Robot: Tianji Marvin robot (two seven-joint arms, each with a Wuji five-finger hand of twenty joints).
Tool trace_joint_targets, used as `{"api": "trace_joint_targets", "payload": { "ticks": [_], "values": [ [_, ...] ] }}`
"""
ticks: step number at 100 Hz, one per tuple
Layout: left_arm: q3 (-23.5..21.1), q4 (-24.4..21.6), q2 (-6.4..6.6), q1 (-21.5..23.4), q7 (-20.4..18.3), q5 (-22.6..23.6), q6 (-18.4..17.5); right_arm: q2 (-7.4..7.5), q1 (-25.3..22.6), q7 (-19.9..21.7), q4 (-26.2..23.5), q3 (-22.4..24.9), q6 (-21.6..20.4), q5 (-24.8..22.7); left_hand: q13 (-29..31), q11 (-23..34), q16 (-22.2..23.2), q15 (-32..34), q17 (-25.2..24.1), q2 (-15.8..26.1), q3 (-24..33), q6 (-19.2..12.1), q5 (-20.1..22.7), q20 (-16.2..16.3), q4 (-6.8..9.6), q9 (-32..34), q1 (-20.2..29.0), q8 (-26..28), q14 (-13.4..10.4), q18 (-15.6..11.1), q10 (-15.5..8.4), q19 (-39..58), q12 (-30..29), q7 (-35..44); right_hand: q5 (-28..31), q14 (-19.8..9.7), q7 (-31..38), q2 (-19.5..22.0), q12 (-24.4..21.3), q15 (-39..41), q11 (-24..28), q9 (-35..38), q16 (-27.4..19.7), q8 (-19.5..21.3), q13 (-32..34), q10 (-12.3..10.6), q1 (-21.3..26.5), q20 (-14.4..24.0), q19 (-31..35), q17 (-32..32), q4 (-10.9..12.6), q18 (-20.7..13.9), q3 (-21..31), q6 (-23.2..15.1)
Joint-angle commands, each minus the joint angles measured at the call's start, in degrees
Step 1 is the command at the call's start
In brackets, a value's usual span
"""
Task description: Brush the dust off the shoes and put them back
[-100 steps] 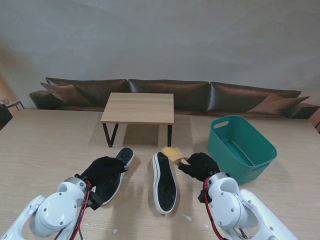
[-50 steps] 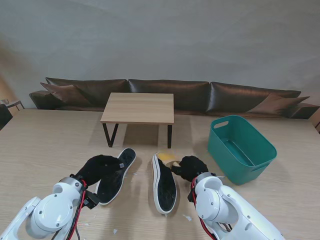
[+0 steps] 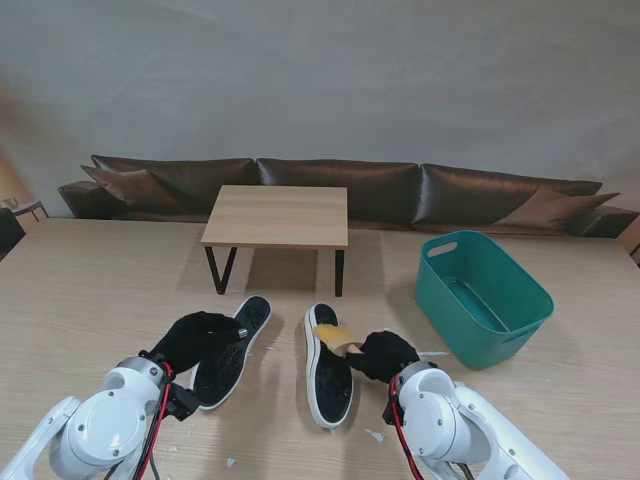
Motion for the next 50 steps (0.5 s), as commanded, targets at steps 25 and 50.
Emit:
{"api": "trace_joint_targets", "payload": {
  "ticks": [25, 50],
  "values": [
    [-0.88, -2.1, 0.06, 1.12, -1.92, 0.99, -0.01, 1.77, -8.72, 3.96, -4.7, 6.44, -6.52, -0.69, -2.0, 0.07, -0.24, -1.28, -0.5, 1.18, -1.5, -1.07, -0.27, -0.44, 2.03, -0.42, 0.74, -0.16, -0.68, -1.82, -0.7, -1.17, -0.89, -0.14, 7.74, -3.97, 4.9, 2.79, 0.54, 3.23, 7.08, 3.44, -0.34, -0.48, -3.1, 4.48, 3.29, 2.04, 8.99, 29.43, 0.58, -0.03, 4.75, 8.23],
    [-1.42, -2.3, 0.03, 1.56, -1.67, 1.08, -0.97, 2.73, -15.13, 7.32, -8.38, 12.37, -12.52, -1.07, -2.08, 0.07, -0.27, -1.31, -0.44, 1.14, -1.51, -0.97, -0.42, -0.56, 2.02, -0.38, 0.72, -0.18, -0.58, -1.69, -0.69, -1.09, -0.9, -0.21, 7.74, -3.97, 4.9, 2.94, 0.54, 3.23, 7.08, 3.45, -0.36, -0.47, -3.1, 4.48, 3.4, 1.96, 8.98, 29.43, 0.57, -0.02, 4.57, 8.23]
  ]
}}
